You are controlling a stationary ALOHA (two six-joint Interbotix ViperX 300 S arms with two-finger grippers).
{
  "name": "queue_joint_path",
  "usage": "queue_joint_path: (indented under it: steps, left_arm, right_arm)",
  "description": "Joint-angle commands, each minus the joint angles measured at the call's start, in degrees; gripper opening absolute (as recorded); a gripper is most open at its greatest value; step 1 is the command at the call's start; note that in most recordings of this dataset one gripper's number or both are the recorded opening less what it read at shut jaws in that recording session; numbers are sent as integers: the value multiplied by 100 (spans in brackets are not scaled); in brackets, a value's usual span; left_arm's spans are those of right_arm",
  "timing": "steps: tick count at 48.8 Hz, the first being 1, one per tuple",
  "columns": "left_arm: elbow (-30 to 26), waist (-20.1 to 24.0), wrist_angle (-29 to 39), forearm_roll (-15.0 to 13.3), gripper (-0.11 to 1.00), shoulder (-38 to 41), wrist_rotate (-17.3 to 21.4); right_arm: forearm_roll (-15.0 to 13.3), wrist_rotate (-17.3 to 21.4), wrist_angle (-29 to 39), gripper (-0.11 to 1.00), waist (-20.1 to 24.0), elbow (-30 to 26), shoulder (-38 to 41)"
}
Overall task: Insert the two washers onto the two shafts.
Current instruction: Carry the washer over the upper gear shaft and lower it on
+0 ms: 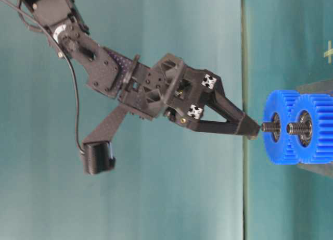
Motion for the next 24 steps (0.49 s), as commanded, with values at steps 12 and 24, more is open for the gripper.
queue_joint_path:
  steps: [12,24]
  left_arm:
    - [-26,9,-26,18,1,18,-26]
    - [-9,9,-26,18,1,18,-26]
  right_arm:
    - [0,-79,70,32,26,-141,-97]
    - [0,-79,62,32,44,-167,-44]
